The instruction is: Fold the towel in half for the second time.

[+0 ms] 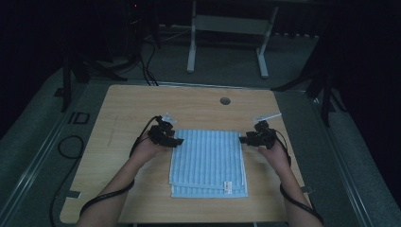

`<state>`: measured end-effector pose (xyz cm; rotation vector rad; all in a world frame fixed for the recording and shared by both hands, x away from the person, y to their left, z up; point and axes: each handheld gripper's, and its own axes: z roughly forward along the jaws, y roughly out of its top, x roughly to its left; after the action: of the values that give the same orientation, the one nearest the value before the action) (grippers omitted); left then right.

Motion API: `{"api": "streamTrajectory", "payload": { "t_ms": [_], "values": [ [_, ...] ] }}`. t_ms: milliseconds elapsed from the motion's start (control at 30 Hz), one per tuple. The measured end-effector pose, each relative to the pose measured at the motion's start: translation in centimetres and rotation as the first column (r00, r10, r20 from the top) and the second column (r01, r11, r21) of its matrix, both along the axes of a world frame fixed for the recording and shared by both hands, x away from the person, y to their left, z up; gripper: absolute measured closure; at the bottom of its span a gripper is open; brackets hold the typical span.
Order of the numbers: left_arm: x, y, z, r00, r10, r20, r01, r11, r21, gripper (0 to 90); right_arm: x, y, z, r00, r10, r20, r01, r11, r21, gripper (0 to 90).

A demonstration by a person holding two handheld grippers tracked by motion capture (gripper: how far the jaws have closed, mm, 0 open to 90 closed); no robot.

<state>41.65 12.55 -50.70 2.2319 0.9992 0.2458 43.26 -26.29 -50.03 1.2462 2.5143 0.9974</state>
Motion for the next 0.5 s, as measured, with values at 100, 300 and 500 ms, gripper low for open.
{"api": "streamTrajectory", "payload": {
  "t_ms": [100, 300, 500],
  "values": [
    [1.8, 0.4, 0.1, 0.9992, 0.04, 0.008, -0.04, 0.9989, 0.025, 42.0, 2.2, 0.1, -0.4, 0.9988, -0.036, -0.034, 0.036, 0.999, -0.011, 49.7],
    [4.3, 0.7, -0.7, 0.998, 0.056, -0.031, -0.056, 0.9984, 0.007, 42.0, 4.4, 1.1, -0.9, 0.9965, -0.055, -0.063, 0.053, 0.998, -0.028, 49.7],
    [5.8, 0.4, -1.8, 0.9951, 0.067, -0.073, -0.065, 0.9972, 0.036, 43.6, 5.3, 1.9, -1.9, 0.9927, -0.052, -0.109, 0.044, 0.996, -0.076, 51.7]
  ]
}}
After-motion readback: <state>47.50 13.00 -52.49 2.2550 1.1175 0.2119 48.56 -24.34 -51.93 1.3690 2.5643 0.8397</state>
